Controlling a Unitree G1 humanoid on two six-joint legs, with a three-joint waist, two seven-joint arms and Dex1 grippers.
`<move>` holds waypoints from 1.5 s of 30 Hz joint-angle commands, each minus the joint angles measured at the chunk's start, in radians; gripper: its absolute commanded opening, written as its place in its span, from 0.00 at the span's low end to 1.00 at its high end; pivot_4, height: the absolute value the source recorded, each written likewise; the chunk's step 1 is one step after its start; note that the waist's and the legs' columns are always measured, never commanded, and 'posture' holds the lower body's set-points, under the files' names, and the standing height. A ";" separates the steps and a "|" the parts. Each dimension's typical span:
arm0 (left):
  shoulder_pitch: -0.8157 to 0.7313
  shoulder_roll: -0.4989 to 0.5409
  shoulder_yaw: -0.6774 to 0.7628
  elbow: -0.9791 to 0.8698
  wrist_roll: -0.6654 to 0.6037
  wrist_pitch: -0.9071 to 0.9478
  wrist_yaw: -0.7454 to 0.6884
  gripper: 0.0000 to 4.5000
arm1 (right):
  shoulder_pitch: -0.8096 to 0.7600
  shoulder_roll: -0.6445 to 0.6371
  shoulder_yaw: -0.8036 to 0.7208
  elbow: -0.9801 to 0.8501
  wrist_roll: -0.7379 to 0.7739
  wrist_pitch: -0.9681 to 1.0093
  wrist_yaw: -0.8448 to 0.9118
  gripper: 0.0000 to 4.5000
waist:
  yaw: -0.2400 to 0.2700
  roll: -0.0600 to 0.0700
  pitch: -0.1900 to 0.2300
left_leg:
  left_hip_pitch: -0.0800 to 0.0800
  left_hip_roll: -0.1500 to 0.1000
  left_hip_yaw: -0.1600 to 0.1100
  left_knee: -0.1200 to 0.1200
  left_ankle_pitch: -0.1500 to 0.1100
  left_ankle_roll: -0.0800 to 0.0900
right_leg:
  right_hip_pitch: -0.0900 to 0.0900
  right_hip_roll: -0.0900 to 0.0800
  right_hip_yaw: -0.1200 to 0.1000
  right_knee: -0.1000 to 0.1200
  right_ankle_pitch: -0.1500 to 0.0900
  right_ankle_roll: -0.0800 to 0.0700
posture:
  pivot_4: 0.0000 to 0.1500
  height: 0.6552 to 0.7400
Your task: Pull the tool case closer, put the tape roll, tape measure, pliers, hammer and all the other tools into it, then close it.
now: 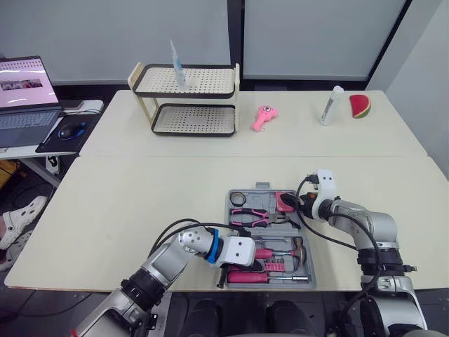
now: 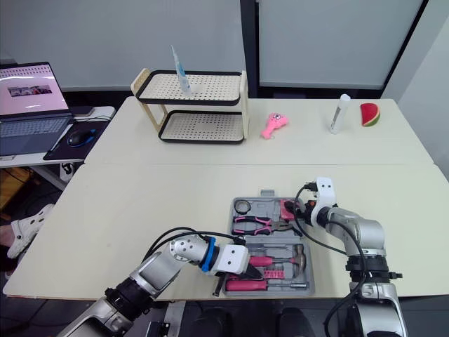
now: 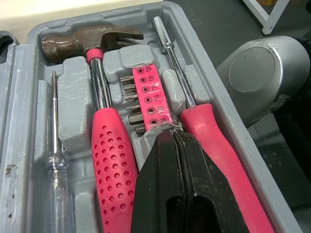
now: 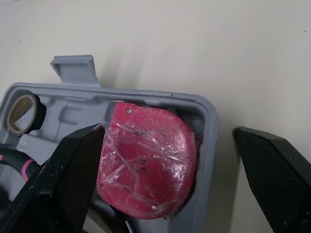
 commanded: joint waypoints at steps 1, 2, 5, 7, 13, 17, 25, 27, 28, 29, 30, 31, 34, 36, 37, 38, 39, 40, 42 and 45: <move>0.025 0.023 -0.049 0.068 0.072 0.015 -0.006 0.00 | -0.020 0.023 -0.016 0.027 0.045 0.017 0.030 0.99 | 0.000 0.000 0.000 | 0.000 0.000 0.000 0.000 0.000 0.000 | 0.000 0.000 0.000 0.000 0.000 0.000 | 1.00 0.87; 0.027 0.025 -0.053 0.072 0.076 0.010 -0.010 0.00 | -0.026 0.026 -0.022 0.039 0.052 0.015 0.035 0.99 | 0.000 0.000 -0.001 | 0.000 0.000 0.000 0.000 0.000 0.000 | 0.000 0.000 0.000 0.000 0.000 0.000 | 1.00 0.87; 0.031 0.031 -0.064 0.081 0.085 0.001 -0.015 0.00 | -0.037 0.026 -0.030 0.068 0.058 -0.004 0.057 0.99 | 0.000 0.000 -0.002 | 0.001 0.000 0.000 0.000 0.000 0.000 | 0.001 0.000 0.000 0.000 0.000 0.000 | 1.00 0.87; 0.033 0.035 -0.070 0.089 0.092 -0.007 -0.019 0.00 | -0.044 0.022 -0.036 0.083 0.067 -0.020 0.080 0.99 | 0.000 0.000 -0.002 | 0.001 0.000 0.000 0.000 0.000 0.000 | 0.001 0.000 0.000 0.000 0.000 0.000 | 1.00 0.87; 0.038 0.047 -0.078 0.110 0.110 -0.031 -0.031 0.00 | -0.050 0.003 -0.035 0.081 0.111 -0.028 0.173 0.99 | -0.002 0.001 -0.003 | 0.001 0.001 0.000 -0.001 0.000 0.000 | 0.000 0.000 0.000 0.000 0.000 0.000 | 1.00 0.87; 0.043 0.054 -0.082 0.113 0.114 -0.038 -0.036 0.00 | -0.045 -0.003 -0.026 0.052 0.139 -0.023 0.234 0.99 | -0.006 0.001 -0.003 | 0.001 0.001 0.000 -0.001 0.000 0.000 | 0.000 0.001 0.001 0.000 0.000 0.000 | 1.00 0.87; 0.046 0.059 -0.082 0.110 0.115 -0.037 -0.037 0.00 | -0.048 -0.014 -0.006 0.011 0.148 -0.072 0.316 0.99 | -0.012 0.002 -0.004 | 0.001 0.001 0.000 -0.002 0.000 0.000 | 0.000 0.001 0.001 0.000 0.000 0.000 | 1.00 0.87; 0.046 0.060 -0.082 0.110 0.115 -0.038 -0.037 0.00 | -0.050 -0.018 0.000 0.007 0.142 -0.085 0.329 0.99 | -0.012 0.003 -0.004 | 0.001 0.001 0.000 -0.002 0.000 0.000 | 0.000 0.001 0.001 0.000 0.000 0.000 | 1.00 0.87; 0.046 0.060 -0.083 0.110 0.115 -0.038 -0.038 0.00 | -0.051 -0.025 0.008 -0.002 0.139 -0.092 0.343 0.99 | -0.012 0.003 -0.004 | 0.001 0.001 0.000 -0.002 0.000 0.000 | 0.000 0.001 0.001 0.000 0.000 0.000 | 1.00 0.87; 0.046 0.060 -0.083 0.110 0.115 -0.038 -0.038 0.00 | -0.051 -0.031 0.014 -0.012 0.137 -0.098 0.356 0.99 | -0.012 0.003 -0.004 | 0.001 0.001 0.000 -0.002 0.000 0.000 | 0.000 0.001 0.001 0.000 0.000 0.000 | 1.00 0.87; 0.046 0.059 -0.083 0.110 0.115 -0.039 -0.038 0.00 | -0.051 -0.039 0.023 -0.022 0.136 -0.103 0.370 0.99 | -0.012 0.003 -0.004 | 0.001 0.001 0.000 -0.002 0.000 0.000 | 0.000 0.001 0.001 0.000 0.000 0.000 | 1.00 0.87; 0.045 0.060 -0.083 0.111 0.115 -0.039 -0.038 0.00 | -0.050 -0.048 0.034 -0.033 0.133 -0.110 0.384 0.99 | -0.012 0.003 -0.004 | 0.001 0.001 0.000 -0.002 0.000 0.000 | 0.000 0.001 0.001 0.000 0.000 0.000 | 1.00 0.87; 0.046 0.057 -0.079 0.110 0.111 -0.040 -0.035 0.00 | -0.030 -0.090 0.082 -0.101 0.115 -0.141 0.429 0.99 | -0.012 0.003 -0.004 | 0.001 0.001 -0.001 -0.002 0.000 0.000 | 0.000 0.001 0.001 -0.001 0.000 0.000 | 1.00 0.87; 0.046 0.056 -0.074 0.108 0.107 -0.041 -0.031 0.00 | -0.013 -0.129 0.120 -0.145 0.093 -0.174 0.460 0.99 | -0.012 0.003 -0.004 | 0.001 0.001 -0.001 -0.002 0.000 0.000 | 0.000 0.001 0.000 -0.001 0.000 0.000 | 1.00 0.87; 0.046 0.055 -0.073 0.107 0.105 -0.041 -0.031 0.00 | -0.008 -0.139 0.128 -0.156 0.089 -0.184 0.464 0.99 | -0.012 0.003 -0.004 | 0.001 0.001 -0.001 -0.002 0.000 0.000 | 0.000 0.001 0.000 -0.001 0.000 0.000 | 1.00 0.87; 0.046 0.055 -0.067 0.101 0.100 -0.038 -0.029 0.00 | 0.000 -0.163 0.146 -0.175 0.075 -0.208 0.479 0.99 | -0.012 0.003 -0.004 | 0.001 0.001 -0.001 -0.002 0.000 0.000 | 0.000 0.001 0.000 -0.001 0.000 0.000 | 1.00 0.87; 0.046 0.056 -0.061 0.092 0.093 -0.033 -0.029 0.00 | 0.008 -0.186 0.160 -0.197 0.066 -0.226 0.493 0.99 | -0.012 0.003 -0.004 | 0.001 0.001 -0.001 -0.002 0.000 0.000 | 0.000 0.001 0.001 -0.001 0.000 0.000 | 1.00 0.87; 0.046 0.056 -0.051 0.079 0.082 -0.025 -0.029 0.00 | 0.015 -0.204 0.167 -0.218 0.061 -0.238 0.500 0.99 | -0.010 0.003 -0.004 | 0.001 0.001 -0.001 -0.002 0.000 0.000 | 0.000 0.001 0.000 -0.001 0.000 0.000 | 1.00 0.87; 0.051 0.054 -0.017 0.032 0.041 0.012 -0.025 0.00 | 0.038 -0.257 0.195 -0.272 0.034 -0.284 0.528 0.99 | -0.010 0.003 -0.004 | 0.001 0.001 -0.001 -0.002 0.000 0.000 | 0.000 0.001 0.000 -0.001 0.000 0.000 | 1.00 0.87; 0.064 0.071 0.041 -0.058 -0.015 0.071 -0.032 0.00 | 0.072 -0.316 0.224 -0.337 0.010 -0.329 0.551 0.99 | -0.010 0.003 -0.004 | 0.000 0.001 -0.002 -0.002 0.000 0.000 | -0.001 0.001 0.001 -0.002 0.000 0.000 | 1.00 0.87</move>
